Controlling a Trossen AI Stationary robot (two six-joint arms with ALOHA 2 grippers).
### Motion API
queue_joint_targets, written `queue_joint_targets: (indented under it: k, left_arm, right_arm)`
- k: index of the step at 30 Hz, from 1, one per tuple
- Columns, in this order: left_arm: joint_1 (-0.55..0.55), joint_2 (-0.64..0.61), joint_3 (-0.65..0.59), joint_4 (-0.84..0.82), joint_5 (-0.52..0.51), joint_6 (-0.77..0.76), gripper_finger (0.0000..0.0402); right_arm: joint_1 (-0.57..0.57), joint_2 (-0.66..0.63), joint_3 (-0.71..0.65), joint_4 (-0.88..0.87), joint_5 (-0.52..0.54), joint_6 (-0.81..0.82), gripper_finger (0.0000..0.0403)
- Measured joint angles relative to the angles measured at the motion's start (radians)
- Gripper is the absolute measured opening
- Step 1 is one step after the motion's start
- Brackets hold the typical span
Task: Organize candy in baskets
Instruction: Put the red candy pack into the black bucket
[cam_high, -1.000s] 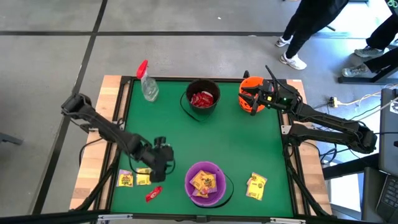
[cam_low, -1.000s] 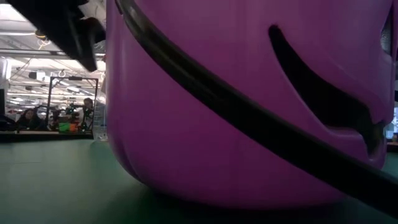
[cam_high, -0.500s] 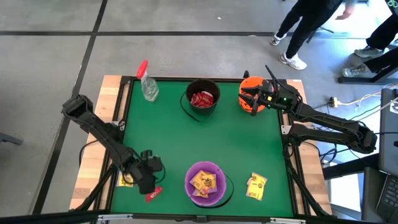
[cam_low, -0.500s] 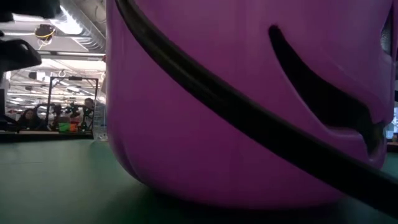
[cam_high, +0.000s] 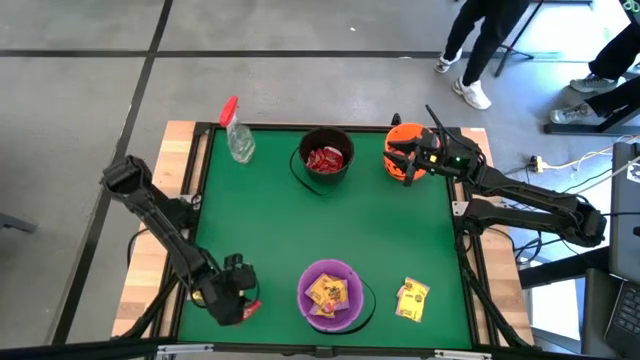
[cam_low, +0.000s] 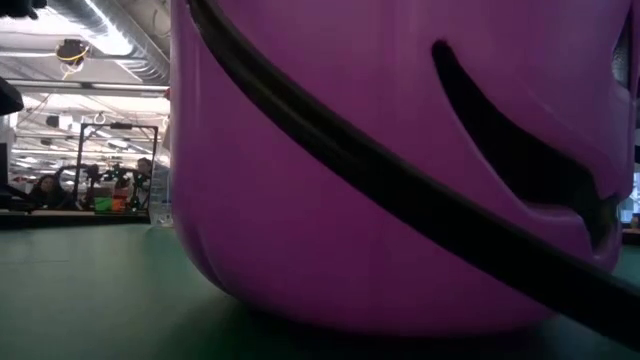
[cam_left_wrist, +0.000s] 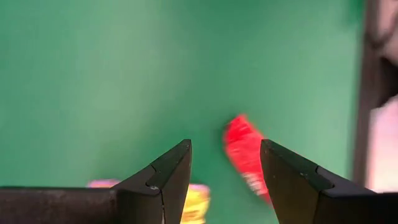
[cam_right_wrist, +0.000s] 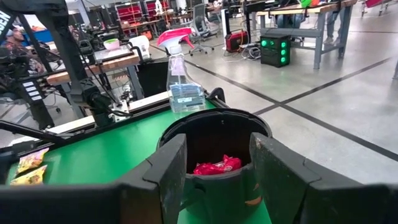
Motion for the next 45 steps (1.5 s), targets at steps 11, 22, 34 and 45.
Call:
queue_joint_targets:
  k: [11, 22, 34, 45]
  left_arm:
    - [-0.012, 0.076, 0.038, 0.135, 0.062, 0.002, 0.018]
    - [-0.011, 0.166, 0.064, 0.085, 0.209, -0.001, 0.018]
    - [-0.004, 0.205, 0.068, 0.07, 0.212, 0.003, 0.0144]
    - [0.096, 0.195, 0.124, 0.02, 0.282, 0.093, 0.0031]
  right_arm:
    - [0.0, 0.0, 0.0, -0.009, 0.019, -0.025, 0.0177]
    - [0.0, 0.0, 0.0, -0.022, 0.021, -0.026, 0.0177]
    - [0.0, 0.0, 0.0, -0.022, 0.022, -0.026, 0.0177]
    - [0.0, 0.0, 0.0, -0.022, 0.022, -0.025, 0.0177]
